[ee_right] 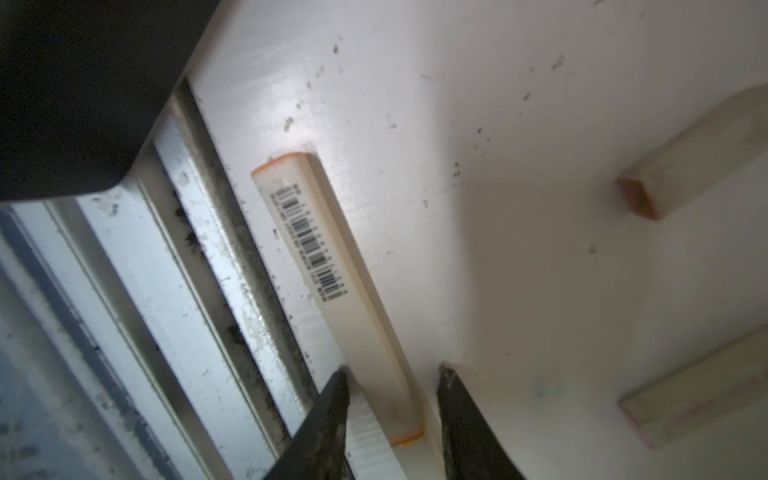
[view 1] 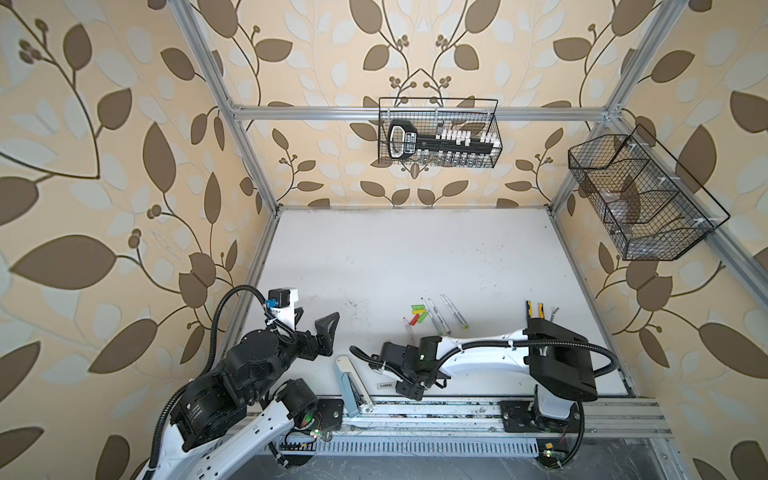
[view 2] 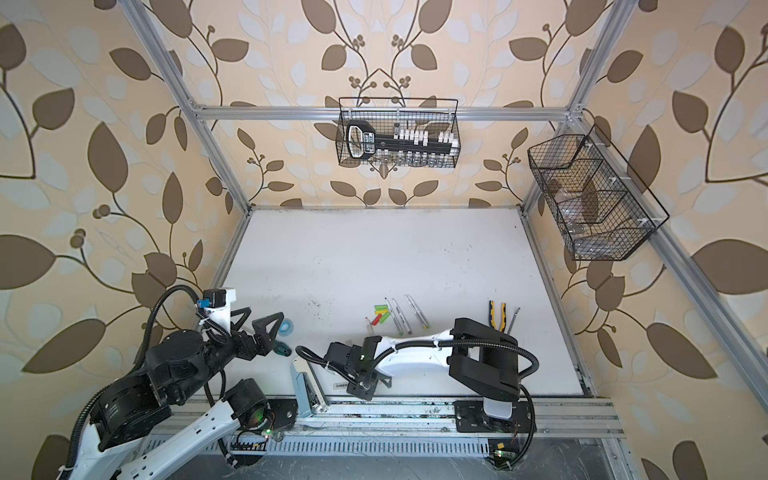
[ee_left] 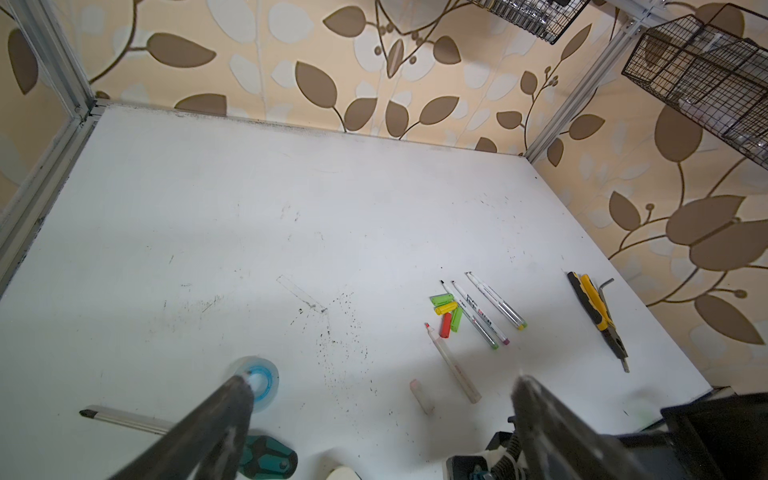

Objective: Insert the pens into the pen caps
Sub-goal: 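Carry the capped highlighter with the right gripper toward the far side of the table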

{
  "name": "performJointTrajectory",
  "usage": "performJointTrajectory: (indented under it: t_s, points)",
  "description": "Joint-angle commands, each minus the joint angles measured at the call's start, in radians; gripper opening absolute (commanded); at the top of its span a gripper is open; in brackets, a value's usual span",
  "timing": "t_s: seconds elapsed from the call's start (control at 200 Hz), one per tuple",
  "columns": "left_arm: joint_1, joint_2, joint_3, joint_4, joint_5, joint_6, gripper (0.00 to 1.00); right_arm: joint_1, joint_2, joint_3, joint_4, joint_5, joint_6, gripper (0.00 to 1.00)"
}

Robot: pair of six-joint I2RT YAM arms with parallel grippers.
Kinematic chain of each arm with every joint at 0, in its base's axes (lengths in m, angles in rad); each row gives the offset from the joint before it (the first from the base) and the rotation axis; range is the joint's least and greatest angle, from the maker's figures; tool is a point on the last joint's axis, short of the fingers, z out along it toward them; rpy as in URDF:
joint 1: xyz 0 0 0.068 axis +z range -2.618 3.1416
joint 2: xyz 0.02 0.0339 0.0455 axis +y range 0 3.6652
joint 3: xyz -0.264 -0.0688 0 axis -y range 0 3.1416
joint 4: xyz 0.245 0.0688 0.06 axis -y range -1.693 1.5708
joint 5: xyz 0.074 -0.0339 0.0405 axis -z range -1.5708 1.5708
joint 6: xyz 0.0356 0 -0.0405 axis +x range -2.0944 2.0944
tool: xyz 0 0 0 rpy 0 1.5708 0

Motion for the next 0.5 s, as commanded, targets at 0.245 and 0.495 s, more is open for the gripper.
performJointTrajectory:
  t_s: [0.245, 0.495]
  points:
    - [0.003, -0.018, -0.005, 0.022, 0.009, 0.01, 0.99, 0.002, 0.008, 0.045, -0.083, -0.009, -0.02, 0.21]
    - [0.003, -0.02, -0.005, 0.023, 0.01, 0.011, 0.99, -0.085, -0.133, 0.012, -0.046, -0.029, 0.002, 0.17]
